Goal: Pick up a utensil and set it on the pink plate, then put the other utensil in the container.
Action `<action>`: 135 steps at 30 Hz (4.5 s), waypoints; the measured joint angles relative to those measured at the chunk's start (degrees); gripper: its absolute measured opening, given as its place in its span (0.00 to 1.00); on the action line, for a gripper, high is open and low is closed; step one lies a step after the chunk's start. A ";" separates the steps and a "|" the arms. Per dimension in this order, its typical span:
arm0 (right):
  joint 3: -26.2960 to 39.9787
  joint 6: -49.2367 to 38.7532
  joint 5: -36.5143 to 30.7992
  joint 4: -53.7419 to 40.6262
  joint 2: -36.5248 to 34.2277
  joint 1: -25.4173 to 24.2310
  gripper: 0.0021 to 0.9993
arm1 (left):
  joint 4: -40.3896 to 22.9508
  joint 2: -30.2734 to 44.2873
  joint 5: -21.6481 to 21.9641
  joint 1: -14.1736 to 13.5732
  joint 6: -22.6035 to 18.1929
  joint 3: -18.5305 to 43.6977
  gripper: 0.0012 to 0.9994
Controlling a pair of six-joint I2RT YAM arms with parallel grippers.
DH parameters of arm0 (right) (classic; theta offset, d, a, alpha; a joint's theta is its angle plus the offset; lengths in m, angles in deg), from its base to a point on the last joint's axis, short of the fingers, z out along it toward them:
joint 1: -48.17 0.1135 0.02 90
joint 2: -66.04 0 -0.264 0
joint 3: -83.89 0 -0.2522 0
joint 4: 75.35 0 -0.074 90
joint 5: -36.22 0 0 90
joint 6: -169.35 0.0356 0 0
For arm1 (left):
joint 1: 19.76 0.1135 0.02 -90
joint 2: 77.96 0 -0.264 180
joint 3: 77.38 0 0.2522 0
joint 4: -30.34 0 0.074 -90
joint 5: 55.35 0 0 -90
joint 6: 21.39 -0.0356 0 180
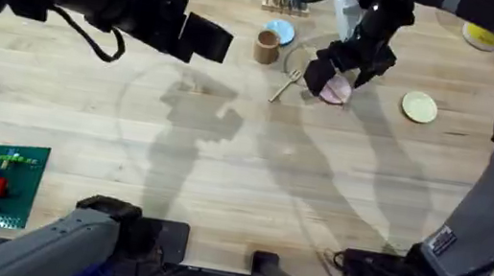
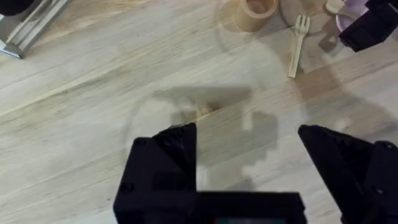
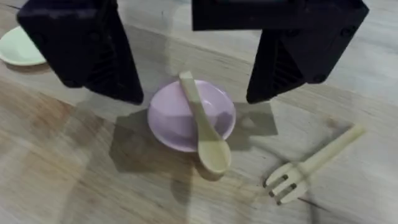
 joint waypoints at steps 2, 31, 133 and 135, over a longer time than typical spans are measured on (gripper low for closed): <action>0.00 0.16 0.00 -0.02 0.00 0.00 1.00 | 0.00 0.00 0.00 0.00 0.00 0.00 0.99; 15.30 10.04 3.82 -7.04 0.00 0.79 1.00 | -0.04 0.00 0.00 0.00 0.00 0.00 0.99; 16.65 72.12 -13.43 -6.56 -12.28 17.49 0.03 | -0.11 0.00 0.00 0.00 0.00 0.00 0.99; 16.28 71.48 -14.71 -6.70 -11.40 17.36 0.03 | -0.12 0.00 0.01 0.00 0.00 0.00 0.99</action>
